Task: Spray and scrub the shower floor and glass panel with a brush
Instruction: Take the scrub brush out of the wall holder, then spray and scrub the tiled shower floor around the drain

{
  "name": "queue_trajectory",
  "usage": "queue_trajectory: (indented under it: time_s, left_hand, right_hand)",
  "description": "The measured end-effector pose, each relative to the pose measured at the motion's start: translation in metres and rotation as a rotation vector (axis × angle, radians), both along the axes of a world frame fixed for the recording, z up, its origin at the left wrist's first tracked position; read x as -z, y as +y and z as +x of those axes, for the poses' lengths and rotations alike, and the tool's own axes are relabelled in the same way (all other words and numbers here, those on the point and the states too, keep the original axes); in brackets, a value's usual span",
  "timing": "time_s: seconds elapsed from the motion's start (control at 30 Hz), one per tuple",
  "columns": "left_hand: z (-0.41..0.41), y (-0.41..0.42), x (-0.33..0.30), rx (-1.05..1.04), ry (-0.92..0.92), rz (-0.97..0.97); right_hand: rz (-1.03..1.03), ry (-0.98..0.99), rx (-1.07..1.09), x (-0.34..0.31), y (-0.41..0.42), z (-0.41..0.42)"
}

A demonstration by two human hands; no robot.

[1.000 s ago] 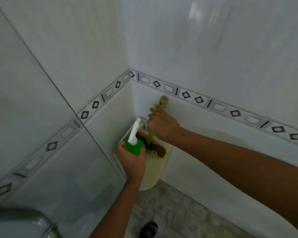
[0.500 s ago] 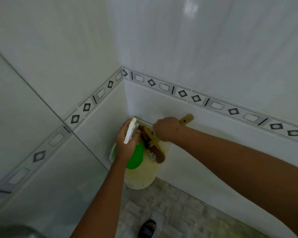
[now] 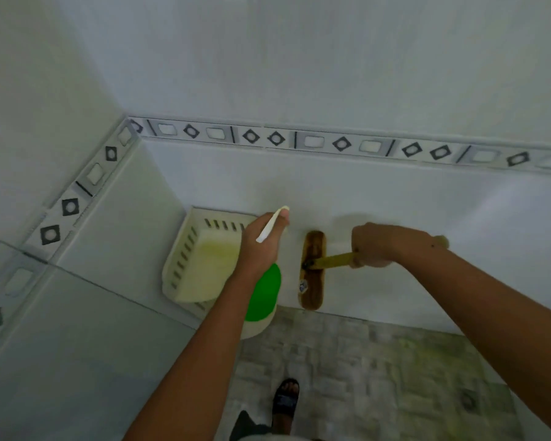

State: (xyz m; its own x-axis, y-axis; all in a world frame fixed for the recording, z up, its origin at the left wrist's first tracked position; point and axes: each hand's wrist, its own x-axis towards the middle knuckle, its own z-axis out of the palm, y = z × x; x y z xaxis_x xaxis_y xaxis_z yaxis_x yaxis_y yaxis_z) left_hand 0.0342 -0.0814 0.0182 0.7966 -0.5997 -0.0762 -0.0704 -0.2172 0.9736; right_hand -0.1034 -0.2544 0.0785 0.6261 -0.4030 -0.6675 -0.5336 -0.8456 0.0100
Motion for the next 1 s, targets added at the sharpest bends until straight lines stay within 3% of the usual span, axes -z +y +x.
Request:
queue_trajectory:
  time_s: [0.33,0.57,0.73,1.0]
  left_hand:
    - [-0.173,-0.128,0.023,0.385,0.037,0.058]
    - [-0.301,-0.201,0.094,0.684,0.083,0.172]
    - [-0.351,-0.248,0.207,0.767,0.082,0.283]
    - [-0.375,-0.314,0.470,0.981,-0.033,0.447]
  right_hand:
    - [0.146,-0.111,0.703,0.043,-0.035,-0.256]
    - [0.214,-0.318,1.187,0.107,-0.019,-0.402]
    - [0.292,-0.441,1.750,0.234,-0.021,-0.458]
    - [0.227,-0.594,2.022,0.490,-0.019,-0.491]
